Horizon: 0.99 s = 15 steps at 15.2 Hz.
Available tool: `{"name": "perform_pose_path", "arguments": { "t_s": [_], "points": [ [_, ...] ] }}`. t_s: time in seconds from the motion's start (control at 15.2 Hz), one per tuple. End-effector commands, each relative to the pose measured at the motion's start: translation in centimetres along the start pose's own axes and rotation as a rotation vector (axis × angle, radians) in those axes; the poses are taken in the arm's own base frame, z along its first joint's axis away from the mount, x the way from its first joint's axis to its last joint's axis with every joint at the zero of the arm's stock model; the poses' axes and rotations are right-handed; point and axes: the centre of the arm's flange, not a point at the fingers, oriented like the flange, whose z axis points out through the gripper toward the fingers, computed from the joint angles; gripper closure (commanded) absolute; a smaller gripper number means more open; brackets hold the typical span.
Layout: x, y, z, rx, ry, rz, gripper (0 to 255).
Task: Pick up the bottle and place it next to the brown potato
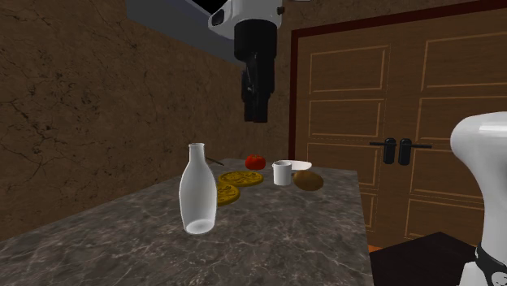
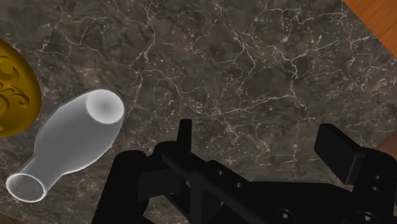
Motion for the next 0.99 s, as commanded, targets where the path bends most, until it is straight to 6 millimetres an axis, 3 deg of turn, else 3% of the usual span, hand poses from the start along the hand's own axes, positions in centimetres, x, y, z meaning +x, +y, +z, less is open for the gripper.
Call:
{"name": "perform_pose_path", "arguments": {
  "t_s": [0.0,0.92],
  "points": [
    [1.4,2.4,0.8,-0.002,-0.001,0.004,0],
    [9.3,18.6,4.7,-0.009,-0.007,0.039,0]
  ]
}}
